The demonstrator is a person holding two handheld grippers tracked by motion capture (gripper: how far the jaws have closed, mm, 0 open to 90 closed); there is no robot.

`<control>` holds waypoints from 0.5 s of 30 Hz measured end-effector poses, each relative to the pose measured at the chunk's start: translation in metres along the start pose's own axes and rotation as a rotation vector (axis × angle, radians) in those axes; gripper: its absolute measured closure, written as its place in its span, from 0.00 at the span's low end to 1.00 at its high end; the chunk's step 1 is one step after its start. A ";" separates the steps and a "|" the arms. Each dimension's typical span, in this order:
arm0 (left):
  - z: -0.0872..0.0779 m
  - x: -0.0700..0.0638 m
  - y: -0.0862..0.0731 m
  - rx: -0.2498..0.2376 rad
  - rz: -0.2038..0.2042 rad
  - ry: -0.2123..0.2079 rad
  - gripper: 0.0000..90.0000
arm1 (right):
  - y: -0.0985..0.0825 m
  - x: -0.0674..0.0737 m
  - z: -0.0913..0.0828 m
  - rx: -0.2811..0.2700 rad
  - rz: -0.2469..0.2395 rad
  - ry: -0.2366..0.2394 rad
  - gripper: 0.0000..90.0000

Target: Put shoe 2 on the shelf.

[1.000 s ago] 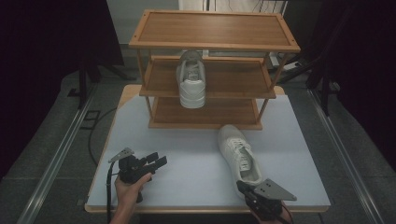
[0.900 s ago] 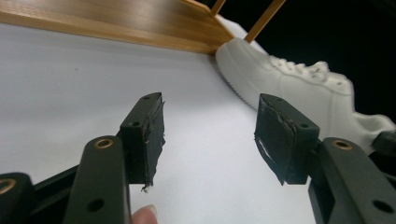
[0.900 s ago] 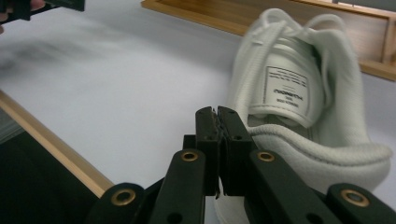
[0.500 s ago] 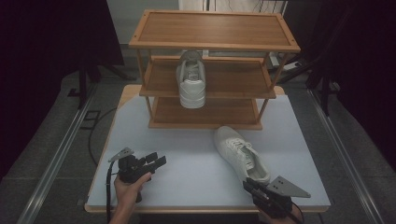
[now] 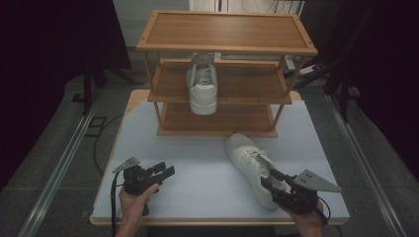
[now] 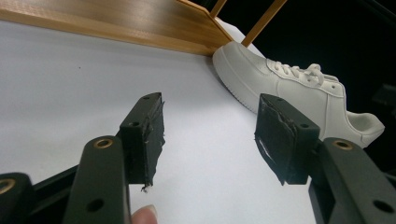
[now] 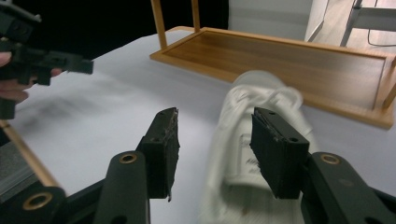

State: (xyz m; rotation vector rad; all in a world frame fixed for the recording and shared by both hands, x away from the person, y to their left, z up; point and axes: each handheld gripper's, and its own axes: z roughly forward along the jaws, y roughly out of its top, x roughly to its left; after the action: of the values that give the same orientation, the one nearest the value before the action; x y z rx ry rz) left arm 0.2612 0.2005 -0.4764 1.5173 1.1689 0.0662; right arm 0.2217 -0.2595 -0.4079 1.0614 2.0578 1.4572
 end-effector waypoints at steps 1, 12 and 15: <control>0.001 0.000 -0.001 0.004 -0.003 -0.001 0.47 | 0.006 -0.007 0.003 0.001 -0.004 0.001 0.56; 0.001 0.002 -0.003 0.010 -0.018 -0.006 0.47 | 0.015 -0.044 0.031 0.065 -0.004 -0.011 0.54; 0.001 0.002 -0.004 0.010 -0.023 -0.010 0.47 | 0.014 -0.048 0.035 0.082 -0.003 -0.020 0.54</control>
State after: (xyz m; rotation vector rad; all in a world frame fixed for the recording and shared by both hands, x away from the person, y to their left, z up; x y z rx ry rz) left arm 0.2605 0.2005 -0.4813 1.5109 1.1806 0.0371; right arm 0.2811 -0.2722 -0.4133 1.0990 2.1208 1.3657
